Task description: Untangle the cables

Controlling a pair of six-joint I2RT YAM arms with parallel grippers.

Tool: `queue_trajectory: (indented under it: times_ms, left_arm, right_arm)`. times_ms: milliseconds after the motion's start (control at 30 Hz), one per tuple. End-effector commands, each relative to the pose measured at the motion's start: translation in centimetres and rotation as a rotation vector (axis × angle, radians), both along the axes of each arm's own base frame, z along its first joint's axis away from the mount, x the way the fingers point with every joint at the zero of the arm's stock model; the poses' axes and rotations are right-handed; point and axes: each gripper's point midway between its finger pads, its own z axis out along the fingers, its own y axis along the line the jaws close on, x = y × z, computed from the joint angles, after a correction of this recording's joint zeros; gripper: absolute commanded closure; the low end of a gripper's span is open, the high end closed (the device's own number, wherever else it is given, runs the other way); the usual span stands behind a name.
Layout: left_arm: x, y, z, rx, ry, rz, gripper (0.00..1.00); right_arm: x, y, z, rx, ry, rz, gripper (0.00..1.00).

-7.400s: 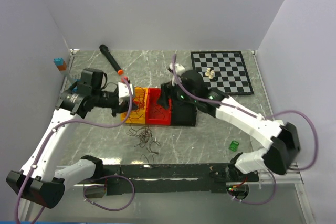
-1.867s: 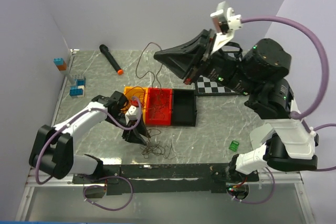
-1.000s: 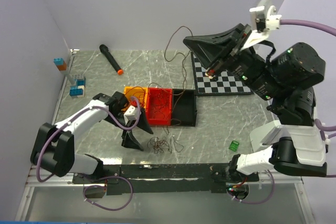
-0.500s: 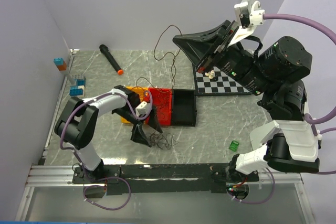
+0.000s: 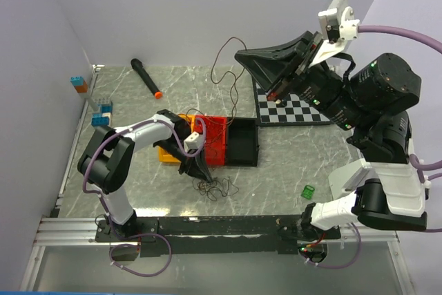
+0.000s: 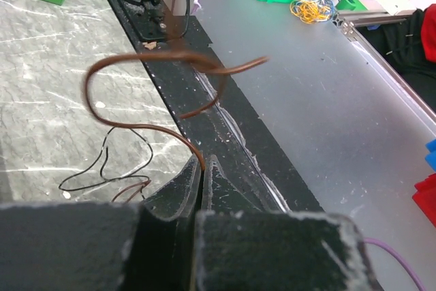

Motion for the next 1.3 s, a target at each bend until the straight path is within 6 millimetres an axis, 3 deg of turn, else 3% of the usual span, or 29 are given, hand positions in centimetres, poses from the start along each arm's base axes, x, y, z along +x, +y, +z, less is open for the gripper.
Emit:
queue_trajectory:
  times_ms: [0,167,200,267,433,567,700,833,900,1033,1267]
  left_arm:
    - [-0.3,0.4,0.7,-0.054,-0.079,-0.003,0.99]
    - [0.9,2.6,-3.7,0.159,-0.209,0.037,0.99]
    - [2.5,2.3,-4.1,0.174,-0.312,0.090,0.99]
    - [3.7,2.6,-5.0,0.242,-0.441,0.169,0.99]
    - [5.2,3.3,-5.4,0.379,-0.426,0.256,0.99]
    - [5.2,3.0,-3.4,0.354,-0.420,0.307,0.99]
    - [5.6,2.7,-0.1,0.356,-0.395,0.355,0.90]
    - [5.1,3.2,2.4,0.362,-0.387,0.380,0.87]
    - [4.7,3.5,3.5,0.353,-0.397,0.386,0.90]
    - [4.0,3.9,5.1,0.331,-0.410,0.415,0.92]
    - [3.3,4.6,5.8,0.340,-0.413,0.432,0.95]
  right_arm:
    - [-0.1,-3.5,2.6,0.060,-0.070,-0.086,1.00]
    - [-0.7,-8.0,5.5,0.105,-0.151,-0.189,1.00]
    - [-0.9,-9.1,6.0,0.120,-0.165,-0.210,1.00]
    - [-1.2,-10.9,6.6,0.145,-0.187,-0.244,1.00]
    - [-0.7,-13.4,5.8,0.141,-0.189,-0.343,1.00]
    - [1.2,-11.8,2.9,0.059,-0.141,-0.393,1.00]
    - [4.7,-8.1,-3.2,-0.086,-0.064,-0.462,1.00]
    - [7.6,-6.3,-8.0,-0.135,0.025,-0.452,1.00]
    - [9.0,-5.8,-10.0,-0.152,0.060,-0.455,1.00]
    - [11.1,-4.9,-12.4,-0.175,0.102,-0.455,1.00]
    - [14.0,-4.1,-15.9,-0.225,0.164,-0.475,1.00]
